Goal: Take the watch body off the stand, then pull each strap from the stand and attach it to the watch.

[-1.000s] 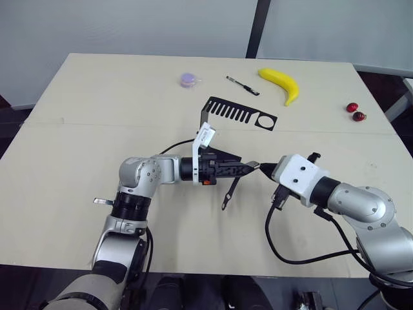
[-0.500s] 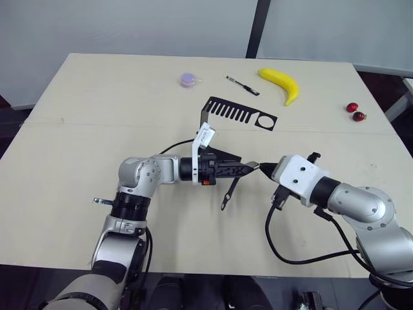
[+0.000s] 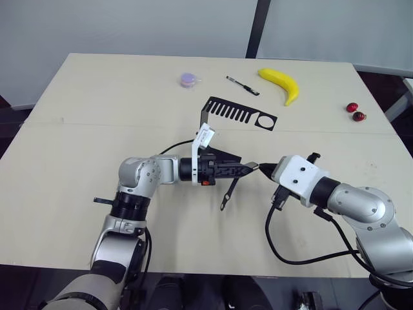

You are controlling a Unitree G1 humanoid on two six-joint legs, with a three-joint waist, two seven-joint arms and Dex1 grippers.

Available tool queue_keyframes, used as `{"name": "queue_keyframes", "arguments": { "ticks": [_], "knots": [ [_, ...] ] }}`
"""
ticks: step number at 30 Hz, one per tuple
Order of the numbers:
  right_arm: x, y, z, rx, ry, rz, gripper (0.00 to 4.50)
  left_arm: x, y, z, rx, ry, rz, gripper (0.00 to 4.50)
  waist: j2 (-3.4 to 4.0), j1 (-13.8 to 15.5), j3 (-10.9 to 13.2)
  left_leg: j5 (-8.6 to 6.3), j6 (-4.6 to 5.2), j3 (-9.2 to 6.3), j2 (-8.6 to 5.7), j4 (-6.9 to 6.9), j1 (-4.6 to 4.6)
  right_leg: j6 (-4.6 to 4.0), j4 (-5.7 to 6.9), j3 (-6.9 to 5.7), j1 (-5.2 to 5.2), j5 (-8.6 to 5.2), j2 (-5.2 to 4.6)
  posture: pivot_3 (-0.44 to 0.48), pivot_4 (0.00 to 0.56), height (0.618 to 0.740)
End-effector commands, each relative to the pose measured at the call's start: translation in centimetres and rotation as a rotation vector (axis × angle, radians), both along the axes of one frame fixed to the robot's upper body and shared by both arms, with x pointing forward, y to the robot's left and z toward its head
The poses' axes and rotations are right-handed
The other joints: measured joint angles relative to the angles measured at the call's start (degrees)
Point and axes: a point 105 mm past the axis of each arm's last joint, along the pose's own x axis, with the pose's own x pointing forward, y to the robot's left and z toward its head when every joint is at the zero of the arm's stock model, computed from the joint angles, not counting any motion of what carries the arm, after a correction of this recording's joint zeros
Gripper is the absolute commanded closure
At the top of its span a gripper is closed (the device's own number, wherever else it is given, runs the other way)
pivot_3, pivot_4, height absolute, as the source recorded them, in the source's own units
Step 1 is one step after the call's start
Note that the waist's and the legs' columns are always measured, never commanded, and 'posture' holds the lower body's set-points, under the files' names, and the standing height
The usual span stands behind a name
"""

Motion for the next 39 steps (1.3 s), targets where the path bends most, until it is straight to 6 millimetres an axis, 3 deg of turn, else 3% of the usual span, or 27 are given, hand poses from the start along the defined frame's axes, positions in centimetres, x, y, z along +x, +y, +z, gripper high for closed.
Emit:
{"name": "queue_keyframes", "arguments": {
  "ticks": [1, 18, 22, 25, 32, 39],
  "knots": [
    [-0.8, 0.7, 1.7, -0.005, -0.087, 0.046, 4.5, 0.1, -0.1, 0.2, 0.013, -0.013, -0.006, 2.92, 0.0, 0.0, 0.0, 0.0, 0.0, 0.0, 0.0, 0.0, 0.0, 0.0, 0.0, 0.0, 0.0, 0.0, 0.0, 0.0, 0.15, 0.74],
    [-0.9, 0.8, 1.7, -0.007, -0.086, 0.055, 4.5, 0.0, -0.2, 0.2, 0.013, -0.024, -0.014, 2.92, 0.0, 0.0, 0.0, 0.0, 0.0, 0.0, 0.0, 0.0, 0.0, 0.0, 0.01, 0.0, 0.0, 0.0, 0.0, 0.0, 0.15, 0.74],
    [-1.6, 1.1, 1.5, -0.018, -0.069, 0.097, 4.5, -0.2, 0.1, 0.5, 0.035, -0.11, -0.023, 2.92, 0.0, 0.0, 0.0, 0.0, 0.0, 0.0, 0.0, 0.0, 0.0, 0.0, 0.0, 0.0, 0.0, 0.0, 0.0, 0.0, 0.15, 0.74],
    [-2.4, 1.2, 1.5, -0.002, -0.036, 0.129, 3.53, -0.5, 0.3, 0.7, 0.051, -0.175, -0.045, 2.92, 0.0, 0.0, 0.0, 0.0, 0.0, 0.0, 0.01, -0.01, 0.0, 0.0, 0.0, 0.01, 0.0, 0.0, 0.01, 0.0, 0.15, 0.74],
    [-4.4, -0.7, 2.4, 0.113, 0.07, 0.172, 0.02, -2.1, 2.0, 0.5, 0.206, -0.557, -0.144, 2.92, 0.0, 0.0, 0.0, 0.0, 0.0, 0.0, 0.0, -0.02, 0.02, 0.0, -0.04, -0.01, 0.09, 0.0, 0.0, 0.0, 0.15, 0.74],
    [-6.7, -0.6, 1.9, 0.212, 0.216, 0.281, 0.02, -3.5, 3.8, -1.1, 0.359, -1.089, -0.299, 2.92, 0.0, 0.1, 0.0, 0.0, 0.0, 0.01, 0.02, -0.03, 0.03, 0.0, -0.26, 0.03, 0.1, 0.0, 0.03, 0.0, 0.15, 0.74]
  ]
}}
